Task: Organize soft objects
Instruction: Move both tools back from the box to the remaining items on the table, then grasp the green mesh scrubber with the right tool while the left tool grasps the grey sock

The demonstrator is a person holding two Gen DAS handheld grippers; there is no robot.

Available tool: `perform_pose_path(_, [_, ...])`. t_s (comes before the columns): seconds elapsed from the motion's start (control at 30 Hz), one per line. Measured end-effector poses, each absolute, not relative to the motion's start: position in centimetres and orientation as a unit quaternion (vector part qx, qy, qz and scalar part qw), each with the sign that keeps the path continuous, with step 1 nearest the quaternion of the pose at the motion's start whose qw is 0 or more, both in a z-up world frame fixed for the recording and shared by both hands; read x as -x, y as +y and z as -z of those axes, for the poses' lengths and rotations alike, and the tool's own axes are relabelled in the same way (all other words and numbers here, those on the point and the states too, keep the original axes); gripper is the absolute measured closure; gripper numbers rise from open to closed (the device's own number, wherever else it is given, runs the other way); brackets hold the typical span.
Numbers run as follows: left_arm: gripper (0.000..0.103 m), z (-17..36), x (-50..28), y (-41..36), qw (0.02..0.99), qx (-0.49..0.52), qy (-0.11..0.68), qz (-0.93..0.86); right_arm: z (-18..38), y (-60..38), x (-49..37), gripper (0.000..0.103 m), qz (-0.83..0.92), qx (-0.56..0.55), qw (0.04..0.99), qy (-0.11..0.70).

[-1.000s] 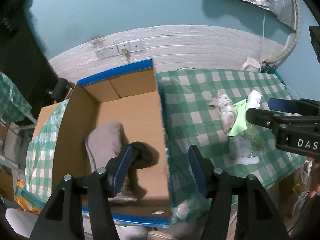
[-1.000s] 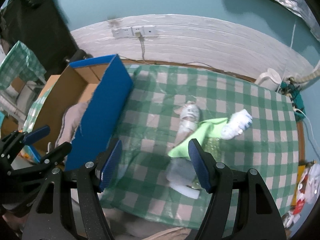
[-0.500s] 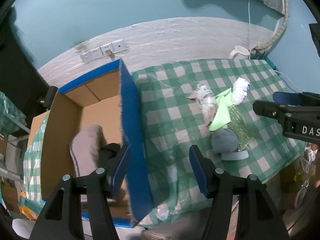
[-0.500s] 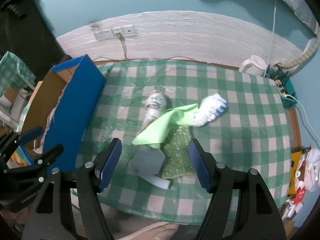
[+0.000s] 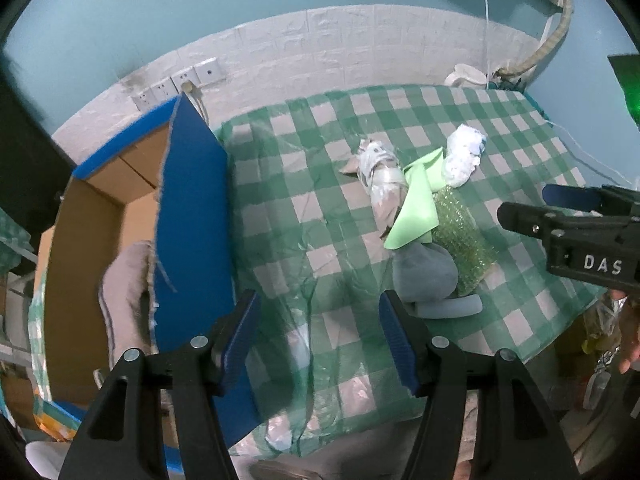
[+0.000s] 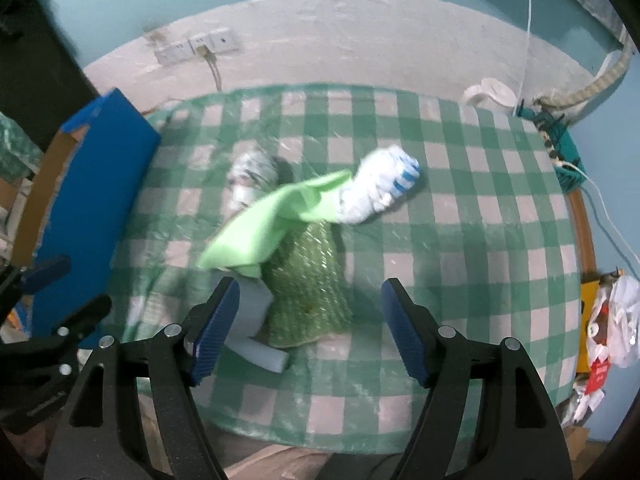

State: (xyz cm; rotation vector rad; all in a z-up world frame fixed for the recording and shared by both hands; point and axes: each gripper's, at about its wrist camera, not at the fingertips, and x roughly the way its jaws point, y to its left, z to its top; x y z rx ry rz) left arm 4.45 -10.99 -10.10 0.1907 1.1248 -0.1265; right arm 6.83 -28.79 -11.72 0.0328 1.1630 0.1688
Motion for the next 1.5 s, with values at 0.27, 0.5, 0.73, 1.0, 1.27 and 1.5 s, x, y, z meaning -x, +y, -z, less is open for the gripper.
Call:
perform_pose_path(0.27, [0.040, 12.2, -5.4, -11.8, 0.829, -0.085, 0.549, 0.061, 15.6, -28.9, -7.1, 0.029, -0.072, -0.003, 0.811, 0.581])
perform_pose_path(0.5, [0.040, 13.6, -6.2, -11.8, 0.823, -0.079, 0.560, 0.058, 17.9, -28.2, -7.4, 0.029, -0.069, 0.010, 0.798, 0.598])
perform_pose_path(0.73, [0.040, 13.7, -6.5, -11.2, 0.823, -0.070, 0.561, 0.057, 19.5, -26.9, -7.8, 0.029, -0.074, 0.030, 0.791, 0.607])
perform_pose_path(1.0, [0.040, 13.7, -6.7, -10.3, 0.822, -0.060, 0.564, 0.055, 20.5, -24.5, -8.3, 0.029, -0.091, 0.047, 0.786, 0.609])
perform_pose_path(1.27, [0.037, 14.0, -6.9, -9.6, 0.820, -0.050, 0.568, 0.056, 21.0, -24.1, -9.5, 0.029, -0.087, 0.041, 0.789, 0.607])
perform_pose_path(1.5, [0.036, 14.4, -7.3, -10.4, 0.816, -0.051, 0.572, 0.066, 22.3, -25.9, -11.6, 0.025, -0.074, 0.028, 0.789, 0.610])
